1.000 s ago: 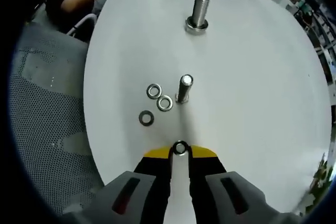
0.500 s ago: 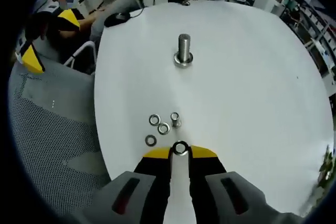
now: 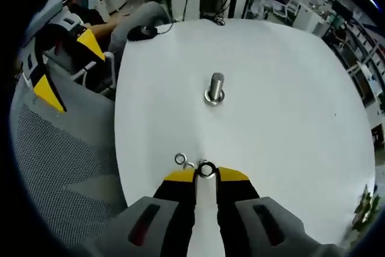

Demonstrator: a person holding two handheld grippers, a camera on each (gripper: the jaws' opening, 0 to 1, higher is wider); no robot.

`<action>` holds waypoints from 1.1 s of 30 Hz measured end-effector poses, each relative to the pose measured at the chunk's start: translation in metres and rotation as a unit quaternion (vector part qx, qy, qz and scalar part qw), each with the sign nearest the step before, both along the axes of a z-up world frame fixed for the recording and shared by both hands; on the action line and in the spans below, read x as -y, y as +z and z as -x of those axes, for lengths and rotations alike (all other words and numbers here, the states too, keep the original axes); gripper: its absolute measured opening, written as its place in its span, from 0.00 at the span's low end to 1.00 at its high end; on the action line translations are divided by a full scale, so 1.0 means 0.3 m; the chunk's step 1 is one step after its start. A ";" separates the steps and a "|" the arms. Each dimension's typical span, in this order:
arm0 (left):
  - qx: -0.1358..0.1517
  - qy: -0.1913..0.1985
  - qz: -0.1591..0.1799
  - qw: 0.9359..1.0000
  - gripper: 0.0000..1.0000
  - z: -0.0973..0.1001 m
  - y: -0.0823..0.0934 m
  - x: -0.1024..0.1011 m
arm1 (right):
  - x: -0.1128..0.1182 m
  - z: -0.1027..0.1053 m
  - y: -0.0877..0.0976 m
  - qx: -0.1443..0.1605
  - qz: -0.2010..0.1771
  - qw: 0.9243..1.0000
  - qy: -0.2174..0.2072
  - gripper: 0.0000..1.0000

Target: Place the washer onto the threaded stud by aligning its center hole with the stud, sliding it down to the base, and recovering from edge contact or off-axis alignment until the washer reaches the visible bottom stop.

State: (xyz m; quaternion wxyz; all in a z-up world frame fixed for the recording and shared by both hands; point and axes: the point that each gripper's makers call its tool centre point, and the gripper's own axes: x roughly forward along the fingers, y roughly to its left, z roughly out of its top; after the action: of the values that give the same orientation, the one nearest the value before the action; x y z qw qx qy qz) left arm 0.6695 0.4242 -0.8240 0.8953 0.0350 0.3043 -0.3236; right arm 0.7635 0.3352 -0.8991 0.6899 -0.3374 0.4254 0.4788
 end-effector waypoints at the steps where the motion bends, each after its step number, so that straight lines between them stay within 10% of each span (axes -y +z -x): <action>1: 0.000 0.000 0.000 1.000 0.36 0.000 0.001 0.000 | -0.007 0.001 -0.003 0.000 0.002 1.000 0.005 0.13; 33: -0.006 -0.002 0.002 1.000 0.36 0.007 -0.008 0.001 | 0.027 -0.020 -0.163 -0.030 0.086 0.996 0.016 0.14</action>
State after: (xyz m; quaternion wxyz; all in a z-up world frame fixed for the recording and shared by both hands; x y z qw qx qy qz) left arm 0.6672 0.4240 -0.8266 0.8929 0.0322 0.3087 -0.3262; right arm 0.7695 0.3270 -0.9479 0.6369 -0.3880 0.4804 0.4616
